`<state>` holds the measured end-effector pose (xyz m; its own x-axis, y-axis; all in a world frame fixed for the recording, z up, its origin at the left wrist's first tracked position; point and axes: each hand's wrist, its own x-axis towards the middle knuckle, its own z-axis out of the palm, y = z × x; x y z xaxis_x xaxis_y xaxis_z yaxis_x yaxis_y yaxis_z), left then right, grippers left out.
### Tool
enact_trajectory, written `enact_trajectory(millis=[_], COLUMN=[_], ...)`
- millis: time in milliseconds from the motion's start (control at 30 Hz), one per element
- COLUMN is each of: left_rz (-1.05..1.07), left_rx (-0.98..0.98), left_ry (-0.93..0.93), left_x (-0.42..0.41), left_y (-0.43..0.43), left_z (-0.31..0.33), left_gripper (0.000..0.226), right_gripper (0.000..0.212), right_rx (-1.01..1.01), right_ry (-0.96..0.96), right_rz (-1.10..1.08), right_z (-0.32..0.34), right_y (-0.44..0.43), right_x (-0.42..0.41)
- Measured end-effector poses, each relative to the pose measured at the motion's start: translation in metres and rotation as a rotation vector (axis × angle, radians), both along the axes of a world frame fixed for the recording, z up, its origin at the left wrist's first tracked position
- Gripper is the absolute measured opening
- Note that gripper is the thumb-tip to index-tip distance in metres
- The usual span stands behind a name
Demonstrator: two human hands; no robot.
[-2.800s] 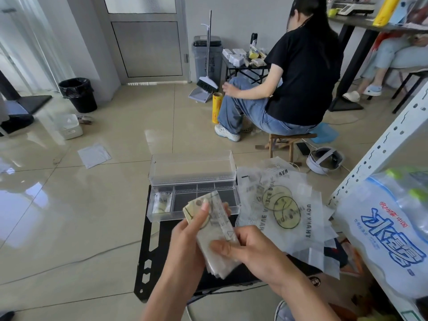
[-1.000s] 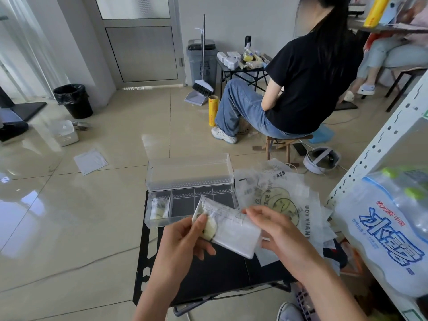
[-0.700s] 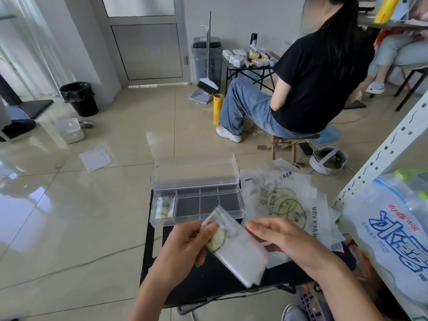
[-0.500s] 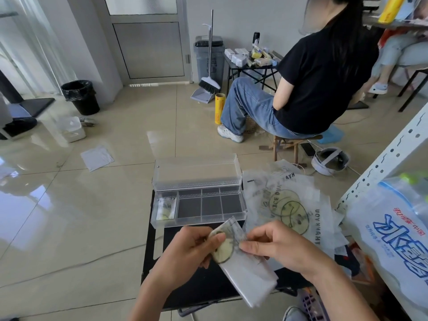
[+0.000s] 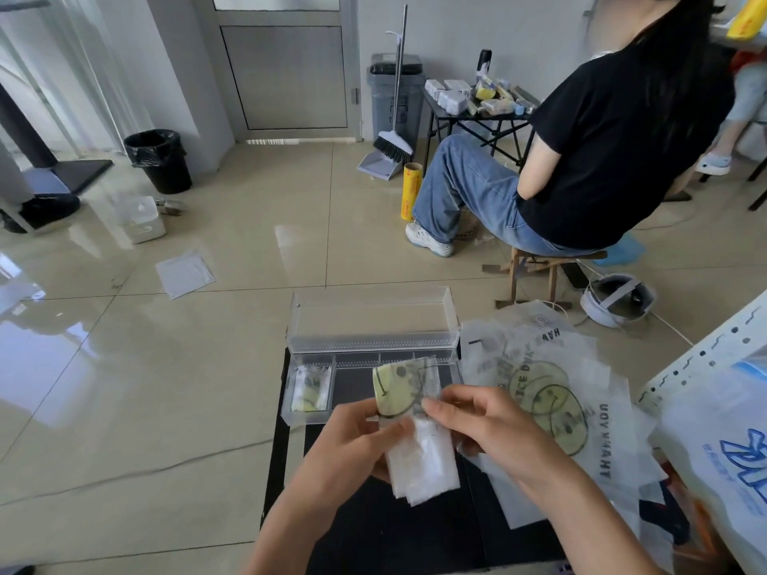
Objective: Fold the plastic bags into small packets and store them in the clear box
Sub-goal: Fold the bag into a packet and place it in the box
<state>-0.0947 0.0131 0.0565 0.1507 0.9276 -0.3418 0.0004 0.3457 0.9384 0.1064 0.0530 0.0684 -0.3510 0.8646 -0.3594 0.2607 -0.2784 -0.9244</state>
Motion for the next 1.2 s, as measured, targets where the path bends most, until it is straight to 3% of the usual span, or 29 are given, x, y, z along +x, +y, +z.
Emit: enact_trajectory(millis=[100, 233, 300, 433, 533, 633, 767, 1067, 1133, 1200], left_rz=[0.029, 0.057, 0.053, -0.036, -0.012, -0.026, -0.120, -0.106, -0.116, -0.140], left_rx=[0.003, 0.030, 0.064, 0.079, -0.008, -0.078, 0.003, 0.080, 0.082, 0.083], left_ry=[-0.023, -0.121, -0.167, -0.253, -0.378, -0.255, -0.158, -0.118, -0.101, -0.078], left_x=[-0.006, -0.014, -0.015, -0.019, -0.016, -0.005, 0.002, 0.007, 0.003, 0.000], left_y=[0.010, 0.024, 0.029, 0.034, 0.032, 0.023, 0.014, 0.005, 0.004, 0.002], left_z=[-0.004, -0.006, -0.003, 0.001, 0.009, 0.010, 0.008, 0.004, 0.003, 0.002], left_gripper=[0.020, 0.027, 0.027, 0.017, 0.040, 0.055, 0.033, 0.027, 0.021, 0.018], right_gripper=[0.006, 0.022, 0.029, 0.009, 0.006, 0.028, 0.031, 0.051, 0.049, 0.038], right_rx=[-0.036, -0.059, -0.124, -0.206, -0.181, -0.121, -0.052, -0.193, -0.120, 0.042], right_ry=[0.025, 0.103, 0.239, 0.479, 0.512, 0.493, 0.434, 0.498, 0.336, 0.016], right_rz=[0.062, -0.005, -0.052, -0.136, -0.126, -0.098, -0.052, 0.014, 0.035, 0.089], right_z=[-0.002, -0.011, -0.014, -0.015, -0.013, -0.012, -0.007, -0.001, 0.000, 0.002], right_y=[0.014, 0.029, 0.036, 0.040, 0.036, 0.028, 0.020, 0.008, 0.006, 0.001], right_x=[-0.005, -0.014, -0.015, -0.016, -0.017, -0.015, -0.005, 0.010, 0.012, 0.009])
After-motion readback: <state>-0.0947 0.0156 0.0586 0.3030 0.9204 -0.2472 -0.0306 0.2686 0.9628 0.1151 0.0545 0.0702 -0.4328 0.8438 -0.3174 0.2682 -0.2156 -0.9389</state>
